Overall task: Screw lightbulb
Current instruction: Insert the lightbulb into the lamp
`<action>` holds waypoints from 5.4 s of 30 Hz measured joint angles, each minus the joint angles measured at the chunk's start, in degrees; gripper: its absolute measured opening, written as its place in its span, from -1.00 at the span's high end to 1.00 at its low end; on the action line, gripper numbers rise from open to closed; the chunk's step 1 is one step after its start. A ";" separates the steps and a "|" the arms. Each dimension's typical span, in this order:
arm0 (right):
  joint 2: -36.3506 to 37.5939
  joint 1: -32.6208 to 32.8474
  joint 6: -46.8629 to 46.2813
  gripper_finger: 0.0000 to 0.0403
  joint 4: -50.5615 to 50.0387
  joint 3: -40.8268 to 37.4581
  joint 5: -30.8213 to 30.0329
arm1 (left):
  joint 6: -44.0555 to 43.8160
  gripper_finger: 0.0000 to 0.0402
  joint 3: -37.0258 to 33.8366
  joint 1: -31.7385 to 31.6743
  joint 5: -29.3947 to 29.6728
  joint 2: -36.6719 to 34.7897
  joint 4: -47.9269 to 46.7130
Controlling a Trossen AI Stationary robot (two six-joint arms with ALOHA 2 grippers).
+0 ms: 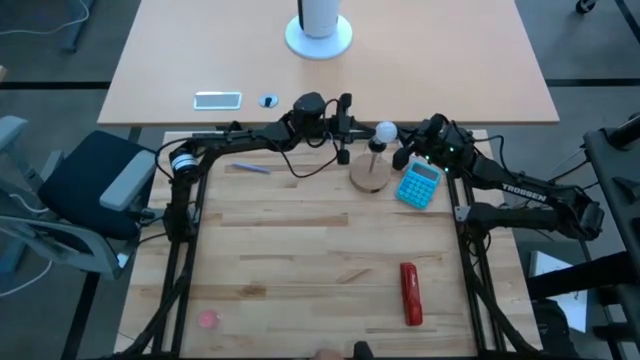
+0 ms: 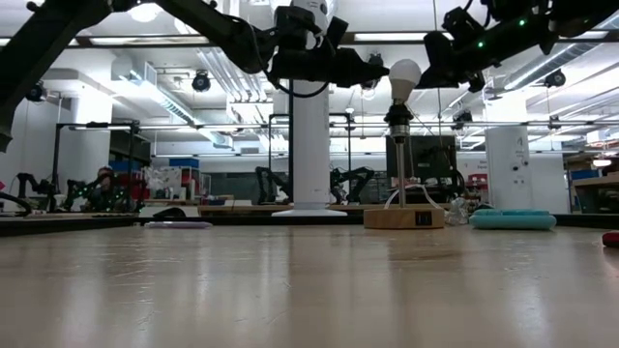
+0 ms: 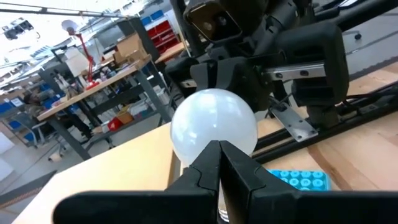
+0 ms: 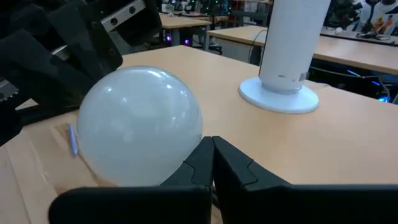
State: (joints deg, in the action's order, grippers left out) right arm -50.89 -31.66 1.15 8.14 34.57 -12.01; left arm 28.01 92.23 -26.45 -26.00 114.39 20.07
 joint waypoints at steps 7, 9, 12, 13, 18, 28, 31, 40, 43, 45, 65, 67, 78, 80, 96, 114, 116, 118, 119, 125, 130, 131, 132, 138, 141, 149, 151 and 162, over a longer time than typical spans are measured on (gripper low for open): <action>0.00 0.00 -0.06 0.99 0.31 0.00 0.17 | -0.65 1.00 0.00 0.01 2.07 -0.04 -0.74; 0.00 0.00 -0.14 0.99 0.33 0.00 0.23 | -0.66 1.00 0.00 -0.02 2.80 -0.09 -1.14; 0.00 0.00 -0.64 0.99 0.35 0.00 0.20 | -0.66 1.00 0.00 -0.05 2.87 -0.09 -1.46; 0.00 0.00 -0.75 0.99 0.35 0.00 0.24 | -0.66 1.00 0.00 -0.03 2.89 -0.09 -1.49; 0.00 0.00 -1.09 0.99 0.50 0.00 0.26 | -0.98 1.00 0.00 -0.01 2.97 -0.09 -1.63; 0.00 0.00 -1.14 0.99 0.63 0.00 0.31 | -3.04 1.00 0.00 -0.01 3.11 -0.09 -1.73; 0.00 0.00 -1.16 0.99 0.61 0.00 0.31 | -3.41 1.00 0.00 0.01 4.58 -0.09 -1.96; 0.00 0.00 -1.07 0.99 0.35 0.00 0.49 | -3.31 1.00 0.00 -0.05 5.31 -0.09 -2.70; -0.37 0.08 -1.09 0.99 -0.13 0.00 0.85 | -3.08 1.00 0.00 -0.05 5.30 -0.09 -2.66; -0.92 0.11 -1.11 0.99 -0.04 0.00 1.12 | -3.08 1.00 0.00 -0.05 5.29 -0.09 -2.63; -2.54 0.09 0.23 0.99 1.09 0.70 1.22 | -3.06 1.00 -0.02 -0.05 5.05 -0.11 -4.01; -2.54 0.10 0.22 0.99 1.09 0.72 1.31 | -3.06 1.00 -0.02 -0.05 5.05 -0.11 -4.15; -2.55 0.30 0.16 0.99 0.47 0.90 3.36 | -3.04 1.00 -0.24 0.10 5.14 0.22 -6.13; -2.59 0.37 0.10 0.99 -0.18 0.90 3.42 | -3.04 1.00 -0.24 0.10 5.11 0.20 -5.96; -2.50 0.37 -0.61 0.99 -0.23 0.85 1.57 | 1.60 1.00 -0.20 -0.13 9.81 -4.21 -18.74; 0.25 0.31 -1.55 0.99 -0.68 0.74 -1.53 | 5.37 1.00 -0.20 0.19 -3.52 -5.18 -13.61; 1.59 0.31 -1.91 0.99 -0.88 0.74 -0.23 | 5.75 1.00 -0.20 0.19 -3.49 -4.79 -13.44; 2.80 0.31 -2.49 0.99 -1.05 0.74 1.78 | 6.01 1.00 -0.20 0.34 -3.21 -4.09 -12.36; 3.39 0.31 -2.83 0.99 -1.05 0.74 2.44 | 6.01 1.00 -0.24 0.38 -3.02 -3.88 -12.09; 3.86 0.42 -4.11 0.99 -1.67 0.74 3.54 | 5.64 1.00 -0.22 0.54 -0.38 -3.63 -9.76; 1.92 0.42 -5.01 0.99 -1.63 0.74 4.59 | 5.79 1.00 -0.24 0.45 0.00 -3.63 -9.88; 1.61 0.42 -5.00 0.99 -1.60 0.74 4.54 | 5.79 1.00 -0.24 0.49 0.00 -3.63 -9.77; 1.32 0.41 -4.99 0.99 -1.43 0.74 4.48 | 5.79 1.00 -0.24 0.54 0.00 -3.63 -9.72; 0.57 0.37 -5.01 0.99 -0.45 0.74 4.15 | 7.78 1.00 -0.24 0.54 3.34 -3.63 -9.54; 0.57 0.37 -5.03 0.99 -0.33 0.74 4.17 | 8.90 1.00 -0.24 0.50 4.08 -3.63 -9.42; 0.55 0.37 -5.20 0.99 -0.85 1.40 4.22 | 9.86 1.00 -0.24 0.45 4.48 -3.63 -8.93; 0.53 0.37 -5.55 0.99 -1.21 1.40 4.30 | 10.17 1.00 -0.24 0.45 4.61 -3.49 -8.55; 0.46 0.35 -5.75 0.99 -2.10 1.42 4.11 | 7.12 1.00 -0.02 0.06 4.66 -1.92 -6.10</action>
State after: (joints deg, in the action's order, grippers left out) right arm -50.43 -31.31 -4.61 6.04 35.99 -7.90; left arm 35.13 92.20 -26.39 -21.34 112.47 13.96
